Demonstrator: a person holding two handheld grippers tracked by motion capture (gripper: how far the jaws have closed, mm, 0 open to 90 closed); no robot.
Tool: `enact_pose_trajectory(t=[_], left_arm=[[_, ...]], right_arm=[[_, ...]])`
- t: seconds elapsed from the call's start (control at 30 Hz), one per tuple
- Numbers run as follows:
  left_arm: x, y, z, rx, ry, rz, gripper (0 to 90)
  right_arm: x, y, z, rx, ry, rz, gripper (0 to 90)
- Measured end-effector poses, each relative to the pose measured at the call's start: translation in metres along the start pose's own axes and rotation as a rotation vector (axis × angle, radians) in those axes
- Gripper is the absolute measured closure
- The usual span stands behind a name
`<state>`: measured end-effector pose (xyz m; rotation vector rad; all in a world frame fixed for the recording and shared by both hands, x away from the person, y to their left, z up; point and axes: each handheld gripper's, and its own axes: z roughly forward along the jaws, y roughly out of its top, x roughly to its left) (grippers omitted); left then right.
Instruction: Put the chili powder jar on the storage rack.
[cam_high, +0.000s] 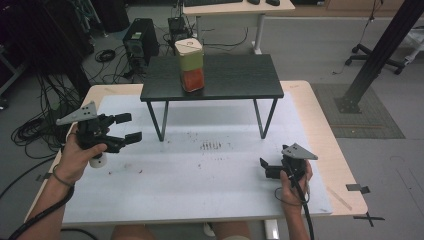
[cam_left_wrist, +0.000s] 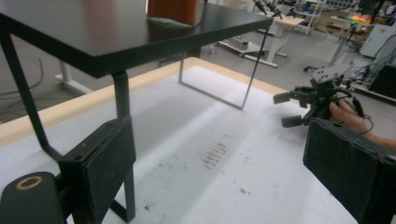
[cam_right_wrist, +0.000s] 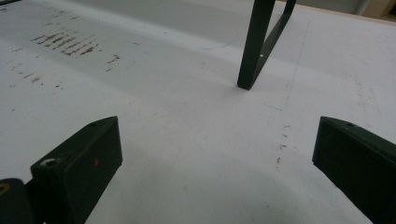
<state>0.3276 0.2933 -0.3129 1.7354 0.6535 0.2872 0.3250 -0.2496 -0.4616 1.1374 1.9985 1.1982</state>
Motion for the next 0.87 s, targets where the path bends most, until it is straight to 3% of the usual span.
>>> enact_pose_trajectory(t=[0.87], left_arm=[[-0.007, -0.019, -0.016, -0.005, 0.040, -0.030, 9.1]], right_arm=[[0.002, 0.001, 0.001, 0.011, 0.000, -0.016, 1.5]])
